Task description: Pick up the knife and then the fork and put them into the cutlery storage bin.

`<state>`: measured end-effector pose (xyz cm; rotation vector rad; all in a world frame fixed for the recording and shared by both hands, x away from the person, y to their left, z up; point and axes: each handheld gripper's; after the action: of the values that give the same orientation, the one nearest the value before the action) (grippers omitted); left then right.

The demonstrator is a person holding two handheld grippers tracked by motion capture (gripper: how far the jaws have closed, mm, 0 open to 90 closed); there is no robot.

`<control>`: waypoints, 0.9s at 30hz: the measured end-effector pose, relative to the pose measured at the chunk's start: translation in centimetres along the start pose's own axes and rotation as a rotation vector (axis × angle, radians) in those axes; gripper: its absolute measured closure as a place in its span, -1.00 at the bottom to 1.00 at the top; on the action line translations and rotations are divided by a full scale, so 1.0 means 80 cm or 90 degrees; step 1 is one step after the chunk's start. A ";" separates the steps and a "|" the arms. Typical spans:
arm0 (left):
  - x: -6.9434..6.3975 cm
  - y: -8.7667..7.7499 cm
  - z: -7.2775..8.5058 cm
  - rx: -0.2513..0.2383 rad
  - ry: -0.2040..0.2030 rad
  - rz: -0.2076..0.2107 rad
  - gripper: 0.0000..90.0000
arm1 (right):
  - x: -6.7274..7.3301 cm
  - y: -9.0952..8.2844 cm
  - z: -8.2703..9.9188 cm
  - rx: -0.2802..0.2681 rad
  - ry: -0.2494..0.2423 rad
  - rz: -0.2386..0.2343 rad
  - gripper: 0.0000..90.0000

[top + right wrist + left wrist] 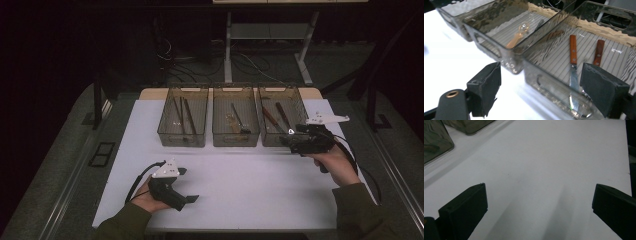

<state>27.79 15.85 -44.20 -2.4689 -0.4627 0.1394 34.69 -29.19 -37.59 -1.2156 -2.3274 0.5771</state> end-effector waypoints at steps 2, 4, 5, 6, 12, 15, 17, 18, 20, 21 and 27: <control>0.001 0.000 0.000 0.002 0.001 0.000 -1.00 | 0.004 -0.004 0.008 -0.004 -0.002 -0.013 -0.72; 0.001 0.000 0.000 0.001 0.001 -0.001 -1.00 | 0.008 -0.008 0.017 -0.013 -0.007 -0.019 -0.72; 0.000 0.000 0.000 0.001 0.001 -0.001 -1.00 | 0.010 -0.009 0.021 -0.015 -0.004 -0.021 -0.72; 0.000 0.000 0.000 0.000 0.001 -0.002 -1.00 | 0.012 -0.010 0.026 -0.018 -0.005 -0.025 -0.72; 0.001 -0.001 0.000 0.001 -0.001 -0.002 -1.00 | 0.022 -0.015 0.054 -0.021 0.000 -0.034 -0.72; 0.000 -0.001 0.000 -0.001 -0.001 -0.004 -1.00 | 0.026 -0.015 0.071 -0.010 -0.009 -0.031 -0.72; 0.000 -0.001 0.000 -0.001 0.000 -0.004 -1.00 | 0.028 -0.015 0.081 -0.004 -0.008 -0.028 -0.72; 0.000 -0.001 0.000 0.000 0.000 -0.005 -1.00 | 0.028 -0.015 0.086 -0.002 -0.008 -0.029 -0.72; 0.000 -0.002 0.000 0.000 -0.001 -0.005 -1.00 | 0.029 -0.018 0.095 0.000 -0.004 -0.025 -0.72; 0.000 -0.002 0.000 -0.002 -0.002 -0.005 -1.00 | 0.029 -0.019 0.099 0.001 -0.001 -0.027 -0.72; 0.001 -0.002 -0.001 -0.003 0.000 -0.005 -1.00 | 0.031 -0.025 0.118 0.006 0.013 -0.029 -0.72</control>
<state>27.79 15.96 -44.08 -2.4719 -0.4739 0.1347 26.79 -29.64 -43.70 -1.1568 -2.3267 0.5563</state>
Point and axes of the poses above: each handheld gripper's, and its own axes: y roughly forward along the jaws, z roughly out of its underside, x roughly to its left, and after that the axes turned 9 degrees about y, right-handed
